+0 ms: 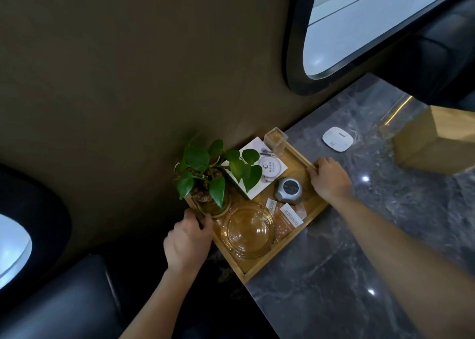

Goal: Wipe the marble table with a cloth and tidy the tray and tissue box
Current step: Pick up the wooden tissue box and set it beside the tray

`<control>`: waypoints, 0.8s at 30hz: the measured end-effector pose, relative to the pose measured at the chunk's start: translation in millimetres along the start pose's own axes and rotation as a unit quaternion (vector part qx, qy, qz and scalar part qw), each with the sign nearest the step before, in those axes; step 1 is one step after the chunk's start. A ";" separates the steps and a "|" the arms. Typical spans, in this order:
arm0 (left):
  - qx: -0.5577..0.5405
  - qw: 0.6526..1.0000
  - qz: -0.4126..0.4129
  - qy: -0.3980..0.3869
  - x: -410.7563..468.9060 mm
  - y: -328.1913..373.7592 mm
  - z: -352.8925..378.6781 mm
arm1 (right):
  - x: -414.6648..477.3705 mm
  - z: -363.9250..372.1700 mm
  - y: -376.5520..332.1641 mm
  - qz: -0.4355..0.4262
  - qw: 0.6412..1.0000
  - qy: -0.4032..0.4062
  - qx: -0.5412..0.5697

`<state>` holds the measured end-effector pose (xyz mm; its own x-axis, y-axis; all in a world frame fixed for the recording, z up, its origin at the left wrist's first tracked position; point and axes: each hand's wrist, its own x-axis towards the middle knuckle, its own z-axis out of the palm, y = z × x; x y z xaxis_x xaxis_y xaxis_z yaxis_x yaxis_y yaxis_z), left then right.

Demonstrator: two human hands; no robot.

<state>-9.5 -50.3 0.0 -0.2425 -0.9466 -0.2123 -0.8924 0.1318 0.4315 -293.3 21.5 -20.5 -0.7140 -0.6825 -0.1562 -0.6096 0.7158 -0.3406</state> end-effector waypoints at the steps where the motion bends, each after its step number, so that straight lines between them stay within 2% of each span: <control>1: 0.012 1.000 0.018 0.009 -2.4 4.0 -4.4 | -1.0 -2.9 -0.2 -0.004 1.000 0.004 0.001; 6: 0.026 0.990 0.131 0.046 -26.8 37.1 -17.4 | -8.6 -16.5 2.6 -0.014 1.000 0.024 0.001; 9: 0.006 0.983 0.180 0.034 -32.2 62.9 -17.6 | -14.3 -25.0 5.4 -0.013 0.999 0.033 0.001; 14: -0.023 0.949 0.313 0.042 -29.9 114.6 1.4 | -24.9 -41.3 19.6 -0.041 0.997 0.063 -0.001; 19: -0.031 0.944 0.321 -0.074 -13.5 174.7 27.6 | -32.7 -65.3 48.3 -0.004 0.996 0.094 -0.009; 22: -0.004 0.937 0.335 -0.094 -2.0 209.1 43.5 | -33.7 -82.5 72.7 0.027 0.994 0.110 0.004; 24: 0.020 0.926 0.368 -0.080 2.8 233.3 53.2 | -29.8 -95.3 89.4 0.052 0.991 0.126 0.002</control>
<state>-238.7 -6.5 53.5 -0.8412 -0.5407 -0.0010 -0.4751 0.7382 0.4788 -359.3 119.9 42.1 -0.8368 -0.5455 0.0460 -0.5268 0.7796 -0.3387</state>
